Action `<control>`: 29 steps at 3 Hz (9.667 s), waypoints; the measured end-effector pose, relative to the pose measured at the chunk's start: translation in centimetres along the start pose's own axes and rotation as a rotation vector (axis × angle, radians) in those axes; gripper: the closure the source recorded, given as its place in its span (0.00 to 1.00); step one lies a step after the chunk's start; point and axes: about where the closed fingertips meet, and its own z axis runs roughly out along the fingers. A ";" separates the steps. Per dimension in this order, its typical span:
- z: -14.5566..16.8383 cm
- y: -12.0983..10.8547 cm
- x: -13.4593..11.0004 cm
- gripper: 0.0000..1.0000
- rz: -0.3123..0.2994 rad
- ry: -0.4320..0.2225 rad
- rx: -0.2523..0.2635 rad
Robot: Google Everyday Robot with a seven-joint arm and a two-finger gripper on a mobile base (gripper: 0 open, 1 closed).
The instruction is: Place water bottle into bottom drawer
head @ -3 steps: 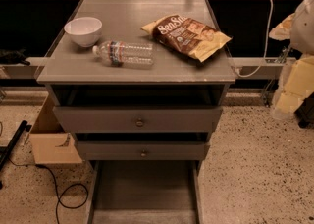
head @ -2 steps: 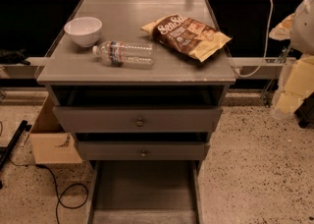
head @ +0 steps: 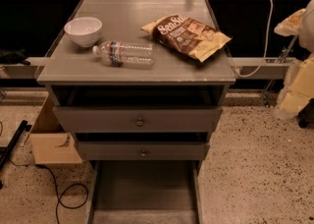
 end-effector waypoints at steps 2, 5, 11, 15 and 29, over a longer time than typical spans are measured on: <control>2.0 -2.5 -2.3 0.00 -0.046 -0.014 -0.029; 4.6 -7.1 -9.2 0.00 -0.165 -0.065 -0.084; 14.0 -11.2 -17.3 0.00 -0.075 -0.415 -0.234; 19.3 -15.8 -20.6 0.00 0.004 -0.538 -0.280; 22.9 -15.0 -23.7 1.00 0.053 -0.468 -0.308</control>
Offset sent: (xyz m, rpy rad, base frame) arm 0.0564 0.0294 -0.0138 0.0080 0.0375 0.0854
